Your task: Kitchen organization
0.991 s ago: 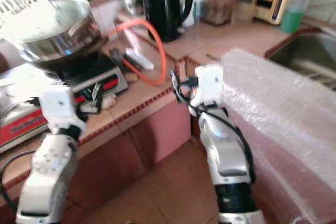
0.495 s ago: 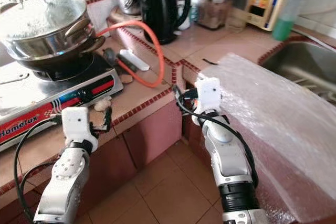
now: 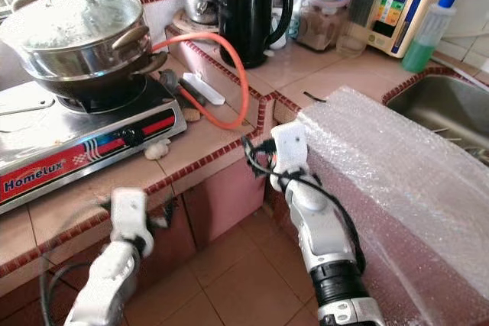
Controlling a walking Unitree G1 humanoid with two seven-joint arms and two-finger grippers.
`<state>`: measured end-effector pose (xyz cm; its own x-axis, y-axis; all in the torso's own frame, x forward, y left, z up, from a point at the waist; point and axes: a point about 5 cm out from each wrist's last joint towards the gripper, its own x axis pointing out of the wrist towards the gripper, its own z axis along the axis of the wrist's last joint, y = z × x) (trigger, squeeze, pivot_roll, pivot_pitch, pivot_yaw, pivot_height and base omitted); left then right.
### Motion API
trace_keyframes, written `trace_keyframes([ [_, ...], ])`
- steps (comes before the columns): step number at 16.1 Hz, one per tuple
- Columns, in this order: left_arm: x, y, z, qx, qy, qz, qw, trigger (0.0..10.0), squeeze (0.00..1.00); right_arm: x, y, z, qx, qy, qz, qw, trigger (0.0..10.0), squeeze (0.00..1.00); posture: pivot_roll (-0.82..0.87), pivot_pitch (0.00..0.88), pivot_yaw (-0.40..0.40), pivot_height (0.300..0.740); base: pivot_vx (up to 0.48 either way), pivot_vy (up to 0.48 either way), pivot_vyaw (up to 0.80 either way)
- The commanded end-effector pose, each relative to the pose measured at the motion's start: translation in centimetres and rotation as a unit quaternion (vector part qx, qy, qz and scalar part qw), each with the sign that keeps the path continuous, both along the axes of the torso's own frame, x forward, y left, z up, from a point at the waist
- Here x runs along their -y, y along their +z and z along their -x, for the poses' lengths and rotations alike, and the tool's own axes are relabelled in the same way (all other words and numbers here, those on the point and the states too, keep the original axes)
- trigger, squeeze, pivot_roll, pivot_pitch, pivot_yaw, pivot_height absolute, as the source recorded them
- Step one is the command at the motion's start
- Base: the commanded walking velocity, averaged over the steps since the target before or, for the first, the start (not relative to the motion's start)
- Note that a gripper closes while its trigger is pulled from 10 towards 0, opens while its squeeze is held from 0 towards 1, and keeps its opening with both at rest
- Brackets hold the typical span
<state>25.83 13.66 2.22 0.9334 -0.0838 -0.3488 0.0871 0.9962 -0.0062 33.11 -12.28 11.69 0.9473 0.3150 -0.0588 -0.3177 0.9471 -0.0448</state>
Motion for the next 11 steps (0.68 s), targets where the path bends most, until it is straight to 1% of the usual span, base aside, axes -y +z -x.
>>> trace_keyframes([
  [1, 0.2, -1.5, 0.5, -0.032, -0.026, -0.003, 0.999, 10.0, 0.00, 1.0, -2.0, 0.5, -0.035, -0.024, -0.001, 0.999, 10.0, 0.00, -0.16, 0.017, 0.024, 0.740, 0.000, 0.000, 0.00],
  [2, 0.2, -2.4, 0.7, -0.050, -0.039, -0.015, 0.998, 10.0, 0.00, 1.4, -2.9, 0.7, -0.049, -0.034, -0.004, 0.998, 10.0, 0.00, -0.16, 0.017, 0.024, 0.740, 0.000, 0.000, 0.00],
  [3, 0.0, -3.3, 1.1, -0.071, -0.048, -0.016, 0.996, 10.0, 0.00, 1.7, -4.0, 0.9, -0.062, -0.039, 0.007, 0.997, 10.0, 0.00, -0.17, 0.019, 0.036, 0.740, 0.000, 0.000, 0.00],
  [4, -0.3, -4.9, 1.8, -0.110, -0.057, -0.033, 0.992, 10.0, 0.00, 2.3, -5.8, 1.5, -0.091, -0.047, 0.020, 0.995, 10.0, 0.00, -0.18, 0.017, 0.047, 0.740, 0.000, 0.000, 0.00],
  [6, -0.4, -5.8, 2.3, -0.138, -0.068, -0.040, 0.987, 10.0, 0.00, 2.8, -7.1, 2.0, -0.113, -0.057, 0.022, 0.992, 10.0, 0.00, -0.18, 0.017, 0.047, 0.740, 0.000, 0.000, 0.00],
  [7, -0.7, -6.8, 2.8, -0.168, -0.066, -0.043, 0.983, 10.0, 0.00, 3.5, -8.6, 2.5, -0.144, -0.073, 0.024, 0.987, 10.0, 0.00, -0.18, 0.018, 0.062, 0.740, 0.000, 0.000, 0.00],
  [8, -1.0, -7.3, 3.1, -0.187, -0.072, -0.056, 0.978, 10.0, 0.00, 3.7, -9.2, 2.7, -0.159, -0.075, 0.034, 0.984, 10.0, 0.00, -0.18, 0.018, 0.062, 0.740, 0.000, 0.000, 0.00],
  [9, -1.3, -7.7, 3.4, -0.206, -0.064, -0.056, 0.975, 10.0, 0.00, 4.0, -9.9, 3.0, -0.171, -0.079, 0.040, 0.981, 10.0, 0.00, -0.18, 0.018, 0.062, 0.740, 0.000, 0.000, 0.00],
  [10, -1.8, -8.6, 4.1, -0.247, -0.060, -0.061, 0.965, 10.0, 0.00, 4.4, -11.0, 3.6, -0.197, -0.088, 0.049, 0.975, 10.0, 0.00, -0.18, 0.018, 0.062, 0.740, 0.000, 0.000, 0.00],
  [11, -1.9, -8.9, 4.4, -0.260, -0.062, -0.066, 0.961, 10.0, 0.00, 4.7, -11.6, 4.0, -0.209, -0.091, 0.055, 0.972, 10.0, 0.00, -0.20, 0.010, 0.078, 0.740, 0.000, 0.000, 0.00],
])
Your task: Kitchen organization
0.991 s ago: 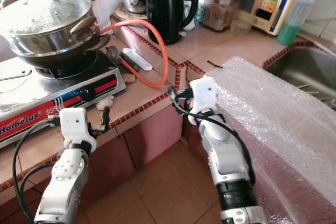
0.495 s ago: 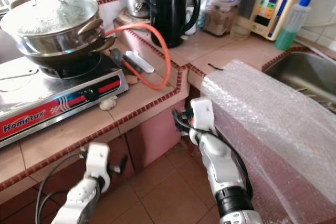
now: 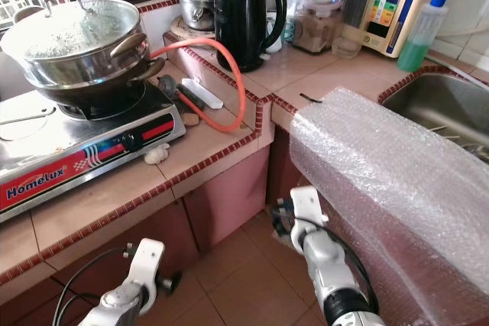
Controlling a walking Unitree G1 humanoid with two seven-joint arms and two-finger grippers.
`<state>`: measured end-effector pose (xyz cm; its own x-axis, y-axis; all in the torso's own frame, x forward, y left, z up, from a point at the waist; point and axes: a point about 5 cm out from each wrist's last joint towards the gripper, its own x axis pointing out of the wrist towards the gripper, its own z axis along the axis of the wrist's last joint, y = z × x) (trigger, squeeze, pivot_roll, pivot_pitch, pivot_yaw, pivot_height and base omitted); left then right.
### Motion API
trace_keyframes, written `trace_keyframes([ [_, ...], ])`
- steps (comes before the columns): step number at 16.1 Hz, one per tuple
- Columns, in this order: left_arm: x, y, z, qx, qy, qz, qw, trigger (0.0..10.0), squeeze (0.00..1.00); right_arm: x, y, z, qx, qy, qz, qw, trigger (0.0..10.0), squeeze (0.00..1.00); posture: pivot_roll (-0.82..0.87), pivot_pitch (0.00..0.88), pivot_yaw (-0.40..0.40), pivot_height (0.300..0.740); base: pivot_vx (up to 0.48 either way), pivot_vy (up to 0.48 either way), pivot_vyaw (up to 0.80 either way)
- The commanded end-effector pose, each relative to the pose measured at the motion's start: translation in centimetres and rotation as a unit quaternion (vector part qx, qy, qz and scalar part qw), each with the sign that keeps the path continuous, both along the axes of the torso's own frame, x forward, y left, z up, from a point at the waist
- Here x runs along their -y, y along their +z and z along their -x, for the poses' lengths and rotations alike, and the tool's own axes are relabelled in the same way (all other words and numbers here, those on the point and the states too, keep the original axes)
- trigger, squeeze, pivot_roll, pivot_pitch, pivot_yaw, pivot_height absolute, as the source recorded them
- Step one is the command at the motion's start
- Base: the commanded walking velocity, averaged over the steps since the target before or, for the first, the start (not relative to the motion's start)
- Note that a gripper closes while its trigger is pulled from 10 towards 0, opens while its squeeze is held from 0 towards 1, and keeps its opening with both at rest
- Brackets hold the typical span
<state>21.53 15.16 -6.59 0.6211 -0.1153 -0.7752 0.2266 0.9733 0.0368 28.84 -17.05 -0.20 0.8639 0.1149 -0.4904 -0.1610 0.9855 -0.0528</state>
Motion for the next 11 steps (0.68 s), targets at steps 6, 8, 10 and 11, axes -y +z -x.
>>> trace_keyframes([
  [6, -1.7, -1.9, 2.7, -0.095, 0.017, -0.019, 0.995, 10.0, 0.00, 1.8, -3.8, 3.6, -0.108, -0.018, 0.045, 0.993, 10.0, 0.00, -0.22, 0.000, 0.102, 0.740, 0.000, 0.000, 0.00],
  [8, -2.3, -2.1, 3.2, -0.103, 0.048, -0.021, 0.993, 10.0, 0.00, 1.8, -4.3, 4.2, -0.124, -0.018, 0.047, 0.991, 10.0, 0.00, -0.22, 0.001, 0.102, 0.740, 0.000, 0.000, 0.00],
  [10, -3.1, -2.0, 3.2, -0.084, 0.090, -0.028, 0.992, 10.0, 0.00, 1.4, -5.1, 5.1, -0.155, -0.036, 0.014, 0.987, 10.0, 0.00, -0.22, 0.005, 0.092, 0.740, 0.000, 0.000, 0.00],
  [11, -3.3, -1.9, 3.1, -0.076, 0.104, -0.030, 0.991, 10.0, 0.00, 1.3, -5.2, 5.2, -0.160, -0.035, 0.009, 0.986, 10.0, 0.00, -0.22, 0.005, 0.092, 0.740, 0.000, 0.000, 0.00],
])
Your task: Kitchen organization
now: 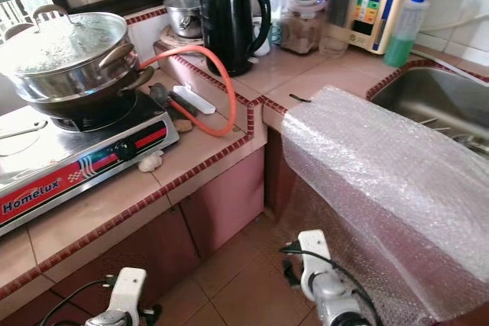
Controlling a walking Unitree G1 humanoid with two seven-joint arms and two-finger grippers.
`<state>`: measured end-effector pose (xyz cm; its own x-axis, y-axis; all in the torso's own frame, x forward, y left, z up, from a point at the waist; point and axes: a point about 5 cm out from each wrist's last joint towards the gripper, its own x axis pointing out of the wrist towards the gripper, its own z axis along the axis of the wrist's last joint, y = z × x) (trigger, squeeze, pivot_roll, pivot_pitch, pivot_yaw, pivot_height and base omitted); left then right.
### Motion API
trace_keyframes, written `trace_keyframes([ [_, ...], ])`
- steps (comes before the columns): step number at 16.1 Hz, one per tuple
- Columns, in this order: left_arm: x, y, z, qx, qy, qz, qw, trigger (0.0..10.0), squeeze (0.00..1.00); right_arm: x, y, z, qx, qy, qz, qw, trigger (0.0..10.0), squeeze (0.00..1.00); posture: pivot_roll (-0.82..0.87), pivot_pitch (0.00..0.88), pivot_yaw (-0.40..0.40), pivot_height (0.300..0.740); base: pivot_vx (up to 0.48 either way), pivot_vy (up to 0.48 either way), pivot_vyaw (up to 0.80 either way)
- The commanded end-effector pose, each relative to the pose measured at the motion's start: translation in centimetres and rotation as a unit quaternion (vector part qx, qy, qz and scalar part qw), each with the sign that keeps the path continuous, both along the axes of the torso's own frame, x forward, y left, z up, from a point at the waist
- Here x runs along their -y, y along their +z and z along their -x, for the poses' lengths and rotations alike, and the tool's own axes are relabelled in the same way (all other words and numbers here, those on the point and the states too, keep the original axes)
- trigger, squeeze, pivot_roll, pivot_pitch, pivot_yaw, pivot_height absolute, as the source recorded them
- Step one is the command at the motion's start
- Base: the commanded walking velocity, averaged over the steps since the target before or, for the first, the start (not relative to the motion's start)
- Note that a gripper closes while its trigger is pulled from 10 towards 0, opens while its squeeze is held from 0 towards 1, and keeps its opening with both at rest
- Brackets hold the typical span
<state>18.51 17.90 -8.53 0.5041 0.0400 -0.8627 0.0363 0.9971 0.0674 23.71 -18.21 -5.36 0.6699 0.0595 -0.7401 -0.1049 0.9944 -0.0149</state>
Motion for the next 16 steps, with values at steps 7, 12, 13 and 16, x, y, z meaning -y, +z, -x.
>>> trace_keyframes([
  [7, -2.6, -0.1, 1.0, -0.001, 0.140, 0.009, 0.990, 10.0, 0.00, -0.8, -2.5, 4.1, -0.108, 0.111, 0.011, 0.988, 10.0, 0.00, -0.20, 0.011, 0.072, 0.740, 0.000, 0.000, 0.00],
  [12, -1.9, -0.6, 1.7, -0.027, 0.097, 0.005, 0.995, 10.0, 0.00, -0.7, -2.4, 4.0, -0.094, 0.124, 0.019, 0.988, 10.0, 0.00, -0.21, 0.015, 0.079, 0.740, 0.000, 0.000, 0.27],
  [13, -1.8, -0.6, 1.8, -0.025, 0.098, 0.007, 0.995, 10.0, 0.00, -0.7, -2.4, 4.0, -0.095, 0.127, 0.020, 0.987, 10.0, 0.00, -0.21, 0.014, 0.081, 0.740, 0.000, 0.000, 0.80],
  [16, -1.6, -0.7, 1.8, -0.026, 0.084, 0.010, 0.996, 10.0, 0.00, -0.9, -2.4, 4.0, -0.094, 0.132, 0.024, 0.986, 10.0, 0.00, -0.21, 0.016, 0.082, 0.740, 0.000, 0.000, 0.80],
])
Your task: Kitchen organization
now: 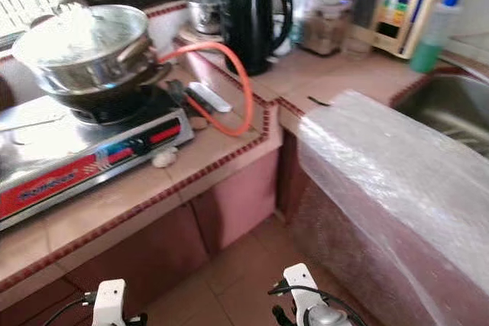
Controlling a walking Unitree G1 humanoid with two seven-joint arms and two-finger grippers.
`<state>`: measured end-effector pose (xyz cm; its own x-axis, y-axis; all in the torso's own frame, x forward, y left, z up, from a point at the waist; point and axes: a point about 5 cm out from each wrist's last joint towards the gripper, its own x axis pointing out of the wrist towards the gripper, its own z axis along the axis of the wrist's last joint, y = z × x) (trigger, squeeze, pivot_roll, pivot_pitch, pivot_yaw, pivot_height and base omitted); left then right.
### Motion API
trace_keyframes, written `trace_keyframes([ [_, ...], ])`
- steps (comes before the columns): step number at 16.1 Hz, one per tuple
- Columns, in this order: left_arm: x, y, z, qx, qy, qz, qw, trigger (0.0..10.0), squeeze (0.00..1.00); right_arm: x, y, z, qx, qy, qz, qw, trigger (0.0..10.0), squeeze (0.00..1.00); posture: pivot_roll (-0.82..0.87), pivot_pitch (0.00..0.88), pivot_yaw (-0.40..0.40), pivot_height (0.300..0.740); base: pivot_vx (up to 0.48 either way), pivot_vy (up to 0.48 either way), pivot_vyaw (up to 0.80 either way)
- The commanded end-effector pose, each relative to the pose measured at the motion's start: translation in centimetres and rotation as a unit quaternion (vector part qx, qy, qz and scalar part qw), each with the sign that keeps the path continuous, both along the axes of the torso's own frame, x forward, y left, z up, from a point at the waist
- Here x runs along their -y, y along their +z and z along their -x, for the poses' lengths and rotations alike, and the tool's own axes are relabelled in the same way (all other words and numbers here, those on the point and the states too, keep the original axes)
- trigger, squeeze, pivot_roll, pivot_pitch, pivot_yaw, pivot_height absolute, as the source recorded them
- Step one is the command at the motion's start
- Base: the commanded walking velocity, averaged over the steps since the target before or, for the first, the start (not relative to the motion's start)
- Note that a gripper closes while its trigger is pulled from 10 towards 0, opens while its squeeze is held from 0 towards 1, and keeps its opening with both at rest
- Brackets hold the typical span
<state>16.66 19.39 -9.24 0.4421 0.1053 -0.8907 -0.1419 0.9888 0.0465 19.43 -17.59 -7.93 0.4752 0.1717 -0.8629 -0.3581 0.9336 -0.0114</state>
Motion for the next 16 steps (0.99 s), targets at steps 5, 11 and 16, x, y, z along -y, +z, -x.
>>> trace_keyframes([
  [5, 0.08, -0.02, 0.05, 0.001, -0.022, 0.001, 1.000, 10.0, 0.00, -0.37, -0.10, 0.14, 0.003, 0.011, 0.004, 1.000, 10.0, 0.00, -0.20, 0.022, 0.085, 0.740, 0.000, 0.000, 0.80],
  [11, 0.18, -0.06, 0.13, 0.004, -0.021, 0.000, 1.000, 10.0, 0.00, -0.31, -0.37, 0.67, -0.004, 0.030, 0.016, 0.999, 10.0, 0.00, -0.18, 0.021, 0.069, 0.740, 0.000, 0.000, 0.67],
  [16, 0.03, -0.01, 0.12, 0.016, -0.003, 0.000, 1.000, 10.0, 0.00, -0.31, -0.40, 0.74, -0.006, 0.049, 0.026, 0.998, 10.0, 0.00, -0.16, 0.012, 0.052, 0.740, 0.000, 0.000, 0.00],
])
